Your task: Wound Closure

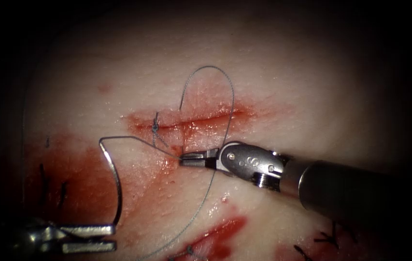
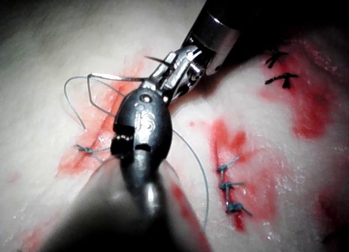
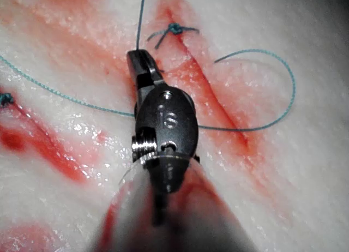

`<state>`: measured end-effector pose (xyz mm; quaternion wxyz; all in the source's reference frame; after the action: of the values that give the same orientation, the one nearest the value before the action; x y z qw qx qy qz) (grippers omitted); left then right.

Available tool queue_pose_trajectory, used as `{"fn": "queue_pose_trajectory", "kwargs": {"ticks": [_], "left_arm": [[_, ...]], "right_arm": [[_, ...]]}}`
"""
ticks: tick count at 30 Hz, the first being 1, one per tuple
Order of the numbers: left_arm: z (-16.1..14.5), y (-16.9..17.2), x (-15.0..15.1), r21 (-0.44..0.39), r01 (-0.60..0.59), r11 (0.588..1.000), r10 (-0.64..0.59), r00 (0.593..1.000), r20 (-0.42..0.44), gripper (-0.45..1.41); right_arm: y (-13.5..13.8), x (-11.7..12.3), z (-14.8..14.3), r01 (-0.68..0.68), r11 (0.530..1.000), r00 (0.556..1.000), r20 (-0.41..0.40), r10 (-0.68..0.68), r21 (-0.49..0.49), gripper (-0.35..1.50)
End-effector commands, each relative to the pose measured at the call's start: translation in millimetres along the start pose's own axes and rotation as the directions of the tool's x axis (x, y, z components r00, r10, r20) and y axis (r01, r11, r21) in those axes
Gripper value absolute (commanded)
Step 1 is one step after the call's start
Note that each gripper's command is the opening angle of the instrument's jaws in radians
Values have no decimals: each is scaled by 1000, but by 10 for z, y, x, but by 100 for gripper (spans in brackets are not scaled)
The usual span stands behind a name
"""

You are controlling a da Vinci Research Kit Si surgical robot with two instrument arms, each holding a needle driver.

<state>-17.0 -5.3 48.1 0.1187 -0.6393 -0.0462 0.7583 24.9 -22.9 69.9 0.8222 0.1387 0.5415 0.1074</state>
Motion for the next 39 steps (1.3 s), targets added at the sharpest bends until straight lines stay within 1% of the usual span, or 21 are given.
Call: {"fn": "queue_pose_trajectory", "kwargs": {"ticks": [1, 4, 5, 6, 8, 9, 12, 13, 14, 15, 16, 17, 18, 22, 26, 33, 34, 36, 37, 38, 39], "left_arm": [[6, -16, -11, 61, 4, 998, -6, 1000, 18, -45], [6, -29, -25, 142, 4, 990, -11, 999, 45, -45], [7, -36, -33, 178, 4, 984, -15, 998, 60, -45], [8, -39, -36, 196, -2, 981, -12, 997, 71, -45], [8, -43, -40, 226, -10, 974, -10, 996, 90, -45], [7, -44, -42, 257, -17, 966, -9, 995, 99, -45], [2, -45, -39, 278, -22, 960, -8, 994, 105, -45], [-3, -46, -37, 289, -20, 957, -11, 995, 104, -45], [-3, -46, -37, 289, -20, 957, -11, 995, 104, -45], [-7, -48, -35, 297, -29, 954, -2, 995, 103, -45], [-14, -51, -33, 309, -42, 950, 12, 995, 99, -45], [-19, -53, -31, 317, -45, 947, 15, 995, 97, -45], [-32, -58, -28, 337, -65, 939, 30, 994, 106, -45], [-45, -62, -26, 359, -82, 930, 39, 991, 125, -45], [-52, -65, -24, 386, -96, 918, 43, 989, 144, -45], [-47, -62, -24, 394, -101, 914, 45, 988, 150, -45], [-46, -62, -24, 395, -102, 913, 45, 988, 150, -45], [-47, -62, -24, 395, -102, 913, 45, 987, 151, -45], [-47, -62, -24, 395, -102, 913, 45, 987, 151, -45], [-47, -62, -25, 396, -103, 912, 45, 987, 153, -45], [-47, -62, -25, 396, -103, 912, 45, 987, 153, -45]], "right_arm": [[-30, 32, 7, -12, 999, 1000, 2, 12, 36, -35], [-65, 61, 3, -60, 995, 998, -7, 61, 79, -35], [-89, 81, 3, -76, 992, 997, -11, 78, 101, -35], [-99, 88, 4, -81, 991, 997, -12, 82, 107, -35], [-114, 102, 8, -97, 989, 995, -13, 99, 115, -35], [-135, 120, 18, -105, 987, 994, -16, 107, 124, -35], [-138, 131, 25, -110, 986, 994, -14, 112, 124, -35], [-128, 136, 27, -114, 990, 993, -28, 117, 80, -8], [-128, 136, 27, -114, 990, 993, -28, 117, 80, -8], [-122, 138, 26, -106, 993, 993, -39, 108, 55, 31], [-104, 138, 21, -77, 997, 996, -39, 76, -22, 101], [-96, 138, 17, -75, 996, 997, -31, 73, -58, 116], [-74, 133, 4, -57, 986, 998, -17, 55, -156, 135], [-58, 125, -9, -65, 982, 998, -2, 65, -179, 137], [-47, 117, -20, -88, 973, 996, 11, 92, -212, 126], [-19, 91, -4, -104, 957, 992, 42, 119, -269, 110], [-9, 74, 5, -112, 944, 983, 107, 152, -312, 96], [-5, 63, 10, -102, 936, 976, 148, 160, -336, 96], [-5, 63, 10, -102, 936, 976, 148, 160, -336, 96], [1, 50, 17, -96, 928, 967, 187, 173, -361, 100], [1, 50, 17, -96, 928, 967, 187, 173, -361, 100]]}}
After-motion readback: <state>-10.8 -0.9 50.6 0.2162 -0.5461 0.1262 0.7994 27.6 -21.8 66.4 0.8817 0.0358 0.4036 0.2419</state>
